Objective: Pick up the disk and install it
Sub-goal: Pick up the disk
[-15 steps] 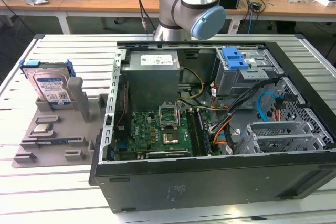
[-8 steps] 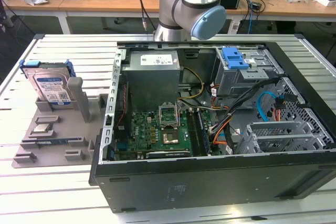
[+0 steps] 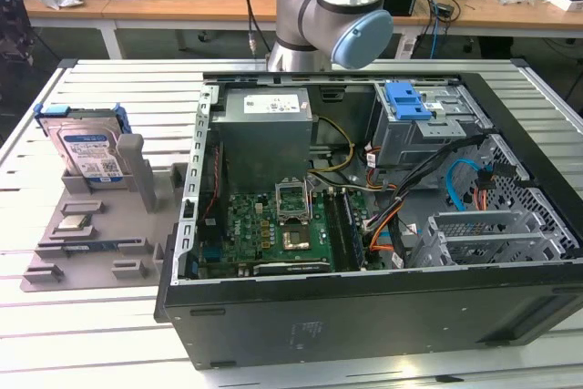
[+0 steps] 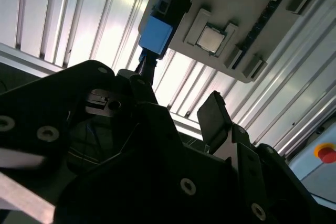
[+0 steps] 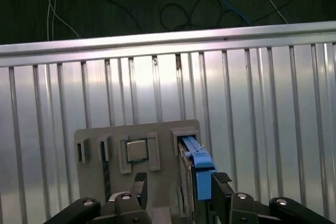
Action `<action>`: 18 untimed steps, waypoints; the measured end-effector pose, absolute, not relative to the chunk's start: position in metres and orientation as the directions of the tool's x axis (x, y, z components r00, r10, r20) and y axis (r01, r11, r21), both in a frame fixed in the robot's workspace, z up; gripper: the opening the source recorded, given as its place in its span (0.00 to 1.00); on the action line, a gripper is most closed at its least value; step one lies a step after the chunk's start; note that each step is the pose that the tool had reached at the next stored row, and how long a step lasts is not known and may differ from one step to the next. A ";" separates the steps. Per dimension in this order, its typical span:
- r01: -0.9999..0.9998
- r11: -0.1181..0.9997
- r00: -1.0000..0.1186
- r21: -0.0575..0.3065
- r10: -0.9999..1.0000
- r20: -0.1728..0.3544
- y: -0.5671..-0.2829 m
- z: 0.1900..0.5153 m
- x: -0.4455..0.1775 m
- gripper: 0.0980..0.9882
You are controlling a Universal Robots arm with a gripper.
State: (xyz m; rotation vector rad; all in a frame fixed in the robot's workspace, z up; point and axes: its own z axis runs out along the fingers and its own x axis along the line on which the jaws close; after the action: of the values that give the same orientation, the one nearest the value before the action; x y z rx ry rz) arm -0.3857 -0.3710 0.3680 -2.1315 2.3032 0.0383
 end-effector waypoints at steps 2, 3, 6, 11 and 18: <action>-0.997 0.071 -0.071 0.015 -0.997 -0.019 -0.369 0.365 -0.383 0.56; -0.998 0.068 -0.068 0.016 -0.997 -0.019 -0.368 0.364 -0.382 0.56; -0.998 0.058 -0.058 0.016 -0.998 -0.019 -0.363 0.359 -0.377 0.56; -0.999 0.046 -0.046 0.016 -0.999 -0.019 -0.354 0.350 -0.370 0.56; -0.999 0.028 -0.028 0.015 -0.999 -0.017 -0.346 0.337 -0.364 0.56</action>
State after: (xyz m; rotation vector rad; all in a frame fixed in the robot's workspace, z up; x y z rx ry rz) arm -0.3645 -0.3461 0.3367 -2.1887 2.2513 0.0361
